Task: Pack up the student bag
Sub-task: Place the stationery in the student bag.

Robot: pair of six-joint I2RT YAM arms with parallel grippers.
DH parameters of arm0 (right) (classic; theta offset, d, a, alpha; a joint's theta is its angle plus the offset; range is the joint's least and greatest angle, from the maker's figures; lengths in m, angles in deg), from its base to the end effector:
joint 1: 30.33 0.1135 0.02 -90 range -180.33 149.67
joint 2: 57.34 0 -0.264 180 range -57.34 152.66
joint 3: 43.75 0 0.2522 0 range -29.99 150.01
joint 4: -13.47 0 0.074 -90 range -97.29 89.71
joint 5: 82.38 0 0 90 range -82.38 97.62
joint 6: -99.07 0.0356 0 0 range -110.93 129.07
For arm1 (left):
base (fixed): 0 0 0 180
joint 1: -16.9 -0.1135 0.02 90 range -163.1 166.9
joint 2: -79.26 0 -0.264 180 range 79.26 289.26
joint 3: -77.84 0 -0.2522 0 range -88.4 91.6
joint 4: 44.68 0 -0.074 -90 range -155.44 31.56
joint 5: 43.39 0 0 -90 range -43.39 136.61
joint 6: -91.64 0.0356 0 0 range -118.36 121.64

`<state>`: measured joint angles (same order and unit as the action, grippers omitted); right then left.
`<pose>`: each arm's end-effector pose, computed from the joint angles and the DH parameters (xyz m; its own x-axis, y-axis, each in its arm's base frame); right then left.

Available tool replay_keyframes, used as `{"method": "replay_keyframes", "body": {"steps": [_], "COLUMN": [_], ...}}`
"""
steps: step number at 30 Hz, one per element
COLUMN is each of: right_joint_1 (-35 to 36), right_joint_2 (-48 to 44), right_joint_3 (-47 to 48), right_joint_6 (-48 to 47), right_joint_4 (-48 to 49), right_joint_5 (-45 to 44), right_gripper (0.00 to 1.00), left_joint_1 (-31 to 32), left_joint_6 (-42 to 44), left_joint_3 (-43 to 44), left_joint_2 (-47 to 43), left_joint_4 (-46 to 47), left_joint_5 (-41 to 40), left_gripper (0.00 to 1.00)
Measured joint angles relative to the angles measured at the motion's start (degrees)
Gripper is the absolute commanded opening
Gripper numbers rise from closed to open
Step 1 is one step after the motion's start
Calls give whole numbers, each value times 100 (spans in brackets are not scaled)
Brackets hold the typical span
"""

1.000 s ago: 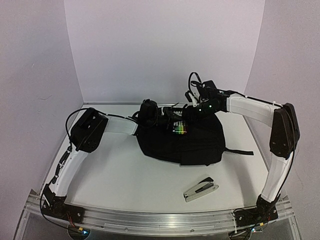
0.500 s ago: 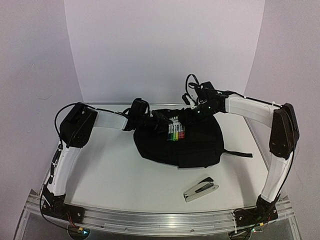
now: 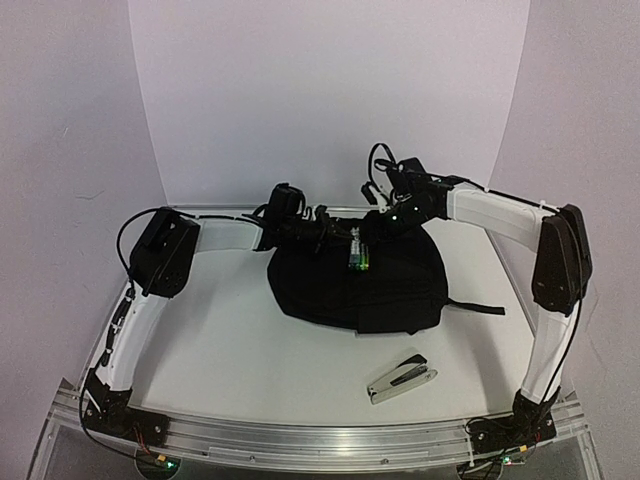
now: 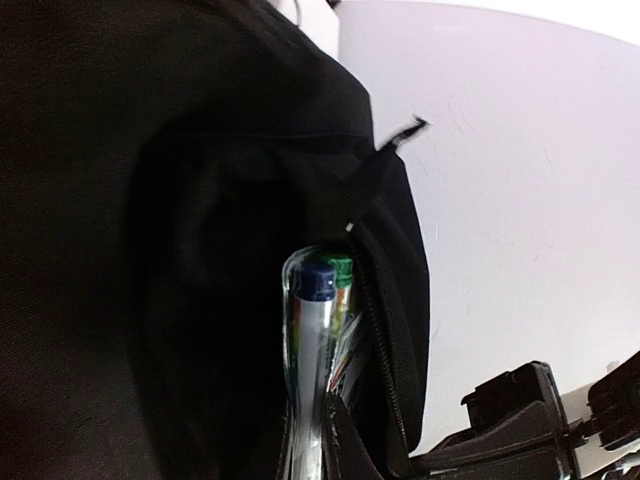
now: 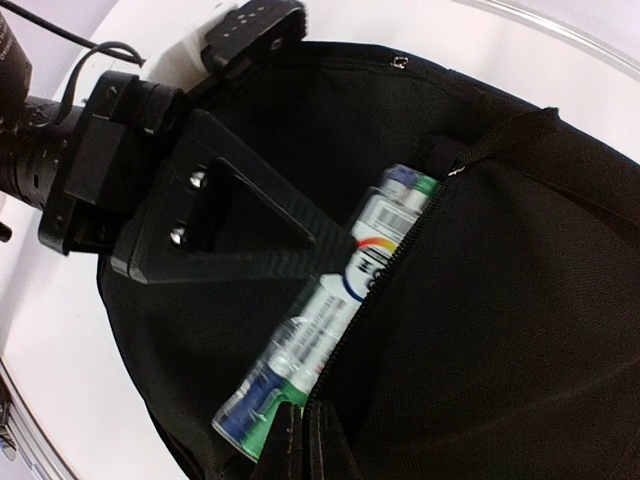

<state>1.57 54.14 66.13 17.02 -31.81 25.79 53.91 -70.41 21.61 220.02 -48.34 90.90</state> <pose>0.3698 0.2432 0.2734 -0.7082 -0.2860 -0.6455 -0.5908 0.7407 0.3200 0.4312 -0.3562 0.1717 -0.9931 -0.1042 -0.0541 0.0257 0.2569 -0.9661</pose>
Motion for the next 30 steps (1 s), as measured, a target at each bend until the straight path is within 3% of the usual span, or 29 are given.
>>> {"method": "replay_keyframes", "body": {"steps": [16, 20, 23, 30], "right_joint_1": [-44, -55, -95, -242], "right_joint_2": [317, 317, 317, 317], "right_joint_3": [482, 482, 482, 301], "right_joint_6": [-36, -36, -36, -48], "right_joint_4": [-289, -322, -324, -227], "right_joint_5": [186, 248, 284, 398], "right_gripper": [0, 0, 0, 0], "left_joint_1": [218, 270, 274, 204], "left_joint_6": [-195, -170, -61, 481], "left_joint_3": [1631, 1653, 1583, 875], "left_joint_2": [1280, 1330, 1304, 791], "left_joint_4": [195, 173, 200, -279], "left_joint_5": [524, 500, 500, 460], "left_gripper": [3, 19, 25, 22]}}
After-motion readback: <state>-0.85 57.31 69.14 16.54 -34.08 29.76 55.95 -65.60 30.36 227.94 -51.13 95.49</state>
